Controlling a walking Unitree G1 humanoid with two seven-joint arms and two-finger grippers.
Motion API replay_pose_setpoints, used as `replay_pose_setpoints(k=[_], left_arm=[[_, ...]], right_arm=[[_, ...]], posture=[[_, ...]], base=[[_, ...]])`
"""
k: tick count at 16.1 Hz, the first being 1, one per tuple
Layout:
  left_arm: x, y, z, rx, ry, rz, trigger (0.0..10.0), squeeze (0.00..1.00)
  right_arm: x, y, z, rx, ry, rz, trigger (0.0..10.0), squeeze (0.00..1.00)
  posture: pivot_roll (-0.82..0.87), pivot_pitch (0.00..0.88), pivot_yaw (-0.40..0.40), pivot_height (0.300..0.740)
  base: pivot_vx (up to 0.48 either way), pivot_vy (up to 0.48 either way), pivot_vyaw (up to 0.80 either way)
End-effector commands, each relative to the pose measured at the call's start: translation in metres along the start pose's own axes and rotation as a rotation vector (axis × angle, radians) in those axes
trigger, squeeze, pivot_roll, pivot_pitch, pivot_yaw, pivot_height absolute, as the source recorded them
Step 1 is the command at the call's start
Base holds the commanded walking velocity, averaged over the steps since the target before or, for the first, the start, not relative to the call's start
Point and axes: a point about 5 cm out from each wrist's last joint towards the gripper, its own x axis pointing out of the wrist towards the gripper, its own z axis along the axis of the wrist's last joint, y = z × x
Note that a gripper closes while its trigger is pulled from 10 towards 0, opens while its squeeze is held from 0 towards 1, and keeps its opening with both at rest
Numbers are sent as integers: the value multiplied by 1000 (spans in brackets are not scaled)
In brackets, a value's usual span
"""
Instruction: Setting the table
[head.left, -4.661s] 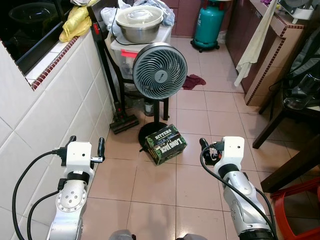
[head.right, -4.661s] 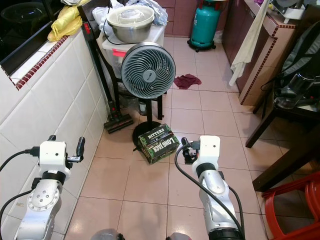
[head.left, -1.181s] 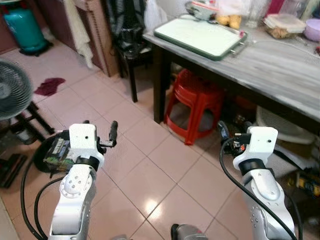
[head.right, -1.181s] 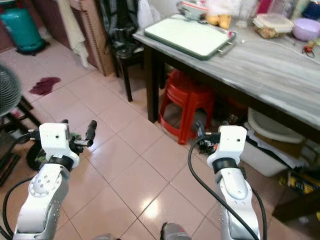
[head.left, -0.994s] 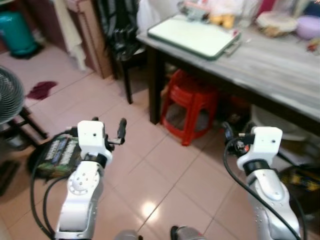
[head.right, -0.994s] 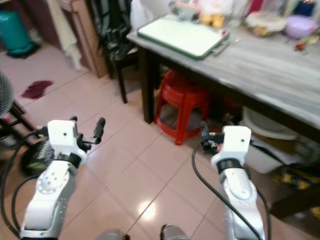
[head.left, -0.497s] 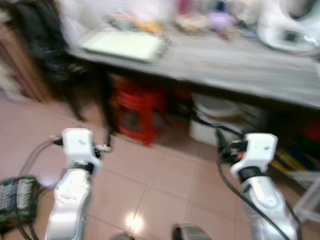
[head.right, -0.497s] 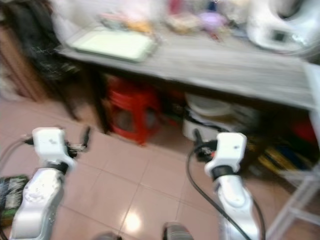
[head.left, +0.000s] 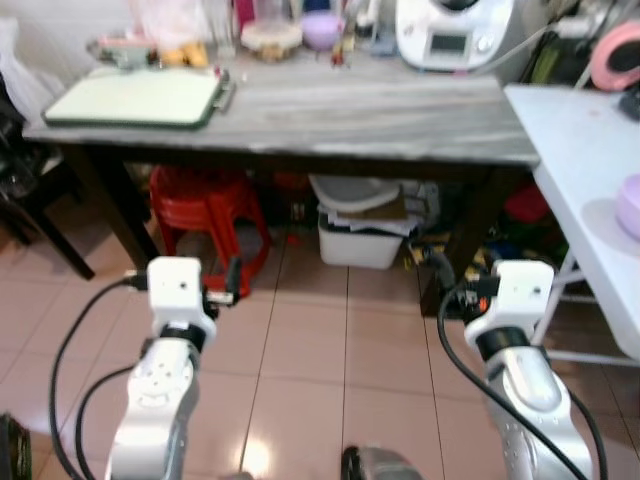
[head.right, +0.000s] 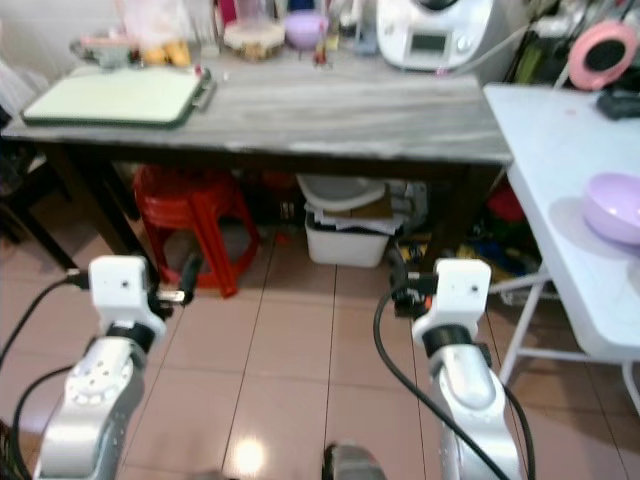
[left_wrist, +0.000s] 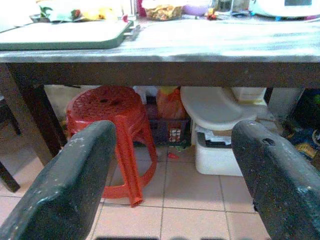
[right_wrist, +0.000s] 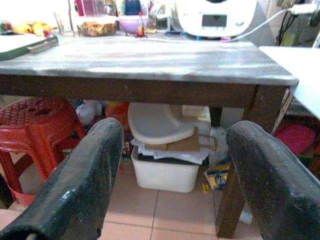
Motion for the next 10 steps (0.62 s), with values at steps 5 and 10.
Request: replay_pose_setpoints(k=[5, 10], left_arm=[[2, 2, 7, 5, -17, -3, 10000, 0], [-1, 3, 7, 7, -9, -10, 10000, 0]], right_arm=[[3, -2, 9, -37, -32, -3, 10000, 0], [5, 3, 3, -78, -9, -26, 10000, 0]], posture=[[-12, 78, 38, 740], [-1, 79, 46, 740]], base=[[0, -480, 0], [0, -192, 0]])
